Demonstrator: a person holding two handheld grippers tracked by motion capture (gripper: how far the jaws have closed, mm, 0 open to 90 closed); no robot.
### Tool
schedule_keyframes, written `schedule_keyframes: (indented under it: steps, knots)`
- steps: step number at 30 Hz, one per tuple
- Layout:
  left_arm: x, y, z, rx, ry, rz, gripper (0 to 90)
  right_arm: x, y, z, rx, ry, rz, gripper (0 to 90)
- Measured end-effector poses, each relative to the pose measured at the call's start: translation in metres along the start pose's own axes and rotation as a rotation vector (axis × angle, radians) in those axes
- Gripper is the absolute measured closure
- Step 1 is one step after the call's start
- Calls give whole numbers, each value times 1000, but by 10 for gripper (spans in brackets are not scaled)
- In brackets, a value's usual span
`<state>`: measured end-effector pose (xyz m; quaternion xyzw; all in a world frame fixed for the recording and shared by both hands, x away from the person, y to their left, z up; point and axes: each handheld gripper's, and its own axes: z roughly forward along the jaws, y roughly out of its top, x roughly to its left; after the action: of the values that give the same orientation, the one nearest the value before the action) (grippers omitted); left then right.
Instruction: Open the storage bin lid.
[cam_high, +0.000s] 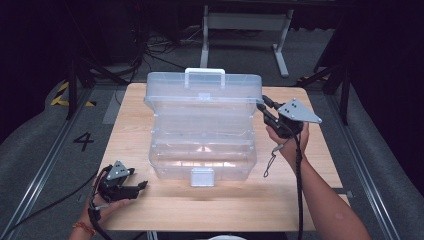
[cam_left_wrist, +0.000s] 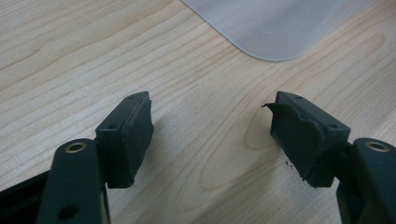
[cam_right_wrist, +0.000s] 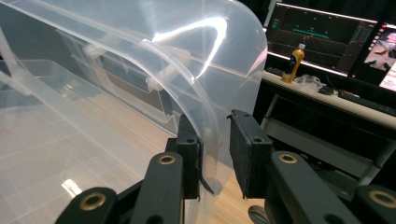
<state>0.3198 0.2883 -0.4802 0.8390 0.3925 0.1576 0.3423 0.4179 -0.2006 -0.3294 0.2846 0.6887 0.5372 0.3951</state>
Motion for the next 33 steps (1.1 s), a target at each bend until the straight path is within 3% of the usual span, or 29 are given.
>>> schedule_keyframes:
  steps: [6,17,24,27,33]
  knots:
    - [0,0,1,2,0,-5,289,-2,5,9,-1,-34,52,765]
    - [-1,1,1,4,1,-15,282,-13,14,23,16,-24,103,773]
    - [-1,1,1,2,3,-10,278,-21,21,30,32,-19,94,781]
    - [-1,1,1,2,3,-11,277,-21,24,33,44,-33,49,806]
    - [0,1,1,2,3,-1,275,-29,26,39,60,-13,57,812]
